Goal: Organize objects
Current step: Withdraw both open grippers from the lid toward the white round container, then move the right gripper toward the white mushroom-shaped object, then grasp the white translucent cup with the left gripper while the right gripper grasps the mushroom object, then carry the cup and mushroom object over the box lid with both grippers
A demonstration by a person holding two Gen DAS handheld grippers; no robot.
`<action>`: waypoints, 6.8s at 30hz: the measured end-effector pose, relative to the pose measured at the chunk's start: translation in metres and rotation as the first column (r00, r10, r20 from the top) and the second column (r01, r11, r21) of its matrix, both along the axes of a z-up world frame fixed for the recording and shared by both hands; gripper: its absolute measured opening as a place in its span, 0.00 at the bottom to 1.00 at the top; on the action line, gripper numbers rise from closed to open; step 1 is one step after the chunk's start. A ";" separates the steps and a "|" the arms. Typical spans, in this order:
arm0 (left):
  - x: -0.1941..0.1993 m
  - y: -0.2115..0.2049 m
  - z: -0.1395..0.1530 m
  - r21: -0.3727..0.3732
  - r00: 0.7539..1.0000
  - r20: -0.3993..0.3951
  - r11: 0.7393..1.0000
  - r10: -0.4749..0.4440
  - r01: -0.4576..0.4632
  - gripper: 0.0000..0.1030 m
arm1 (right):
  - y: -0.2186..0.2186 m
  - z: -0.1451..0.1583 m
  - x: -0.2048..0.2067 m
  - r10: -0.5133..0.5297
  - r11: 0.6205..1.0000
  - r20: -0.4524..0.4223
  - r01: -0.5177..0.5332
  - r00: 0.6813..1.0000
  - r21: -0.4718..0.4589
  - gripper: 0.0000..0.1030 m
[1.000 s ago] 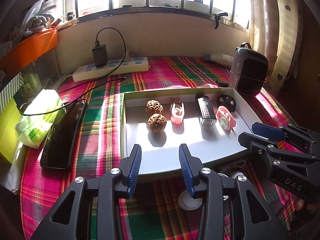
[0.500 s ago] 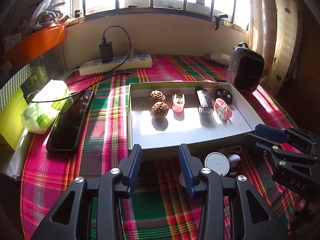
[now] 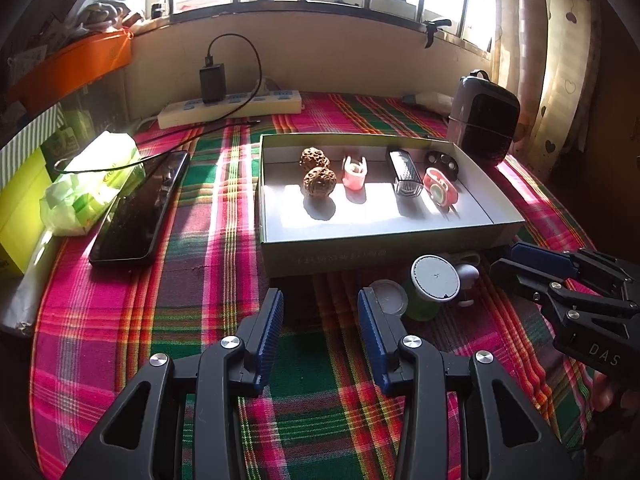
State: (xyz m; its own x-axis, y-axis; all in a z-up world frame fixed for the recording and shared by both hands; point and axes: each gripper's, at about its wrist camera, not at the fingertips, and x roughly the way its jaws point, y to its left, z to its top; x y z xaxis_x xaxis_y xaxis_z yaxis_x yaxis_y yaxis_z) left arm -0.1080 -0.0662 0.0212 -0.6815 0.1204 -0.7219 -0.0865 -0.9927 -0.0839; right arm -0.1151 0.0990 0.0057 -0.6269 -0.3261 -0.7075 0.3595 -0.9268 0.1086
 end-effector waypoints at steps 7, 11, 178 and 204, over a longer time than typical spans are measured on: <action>0.001 -0.001 -0.009 0.045 0.999 0.035 0.999 -0.030 0.028 0.36 | -0.002 -0.009 0.003 0.008 1.000 0.025 -0.008 1.000 -0.004 0.38; 0.001 0.005 -0.012 0.067 0.997 0.048 0.996 -0.061 0.058 0.36 | -0.003 -0.012 0.004 0.018 1.000 0.035 -0.018 0.999 -0.007 0.38; -0.059 0.002 0.022 0.019 0.999 -0.040 0.999 -0.033 0.034 0.25 | -0.033 0.013 -0.073 0.103 0.994 0.015 -0.104 0.995 0.033 0.24; -0.095 0.013 -0.003 -0.011 0.998 0.011 0.998 -0.060 0.061 0.25 | -0.068 -0.010 -0.131 0.188 0.968 0.059 -0.195 0.980 0.155 0.24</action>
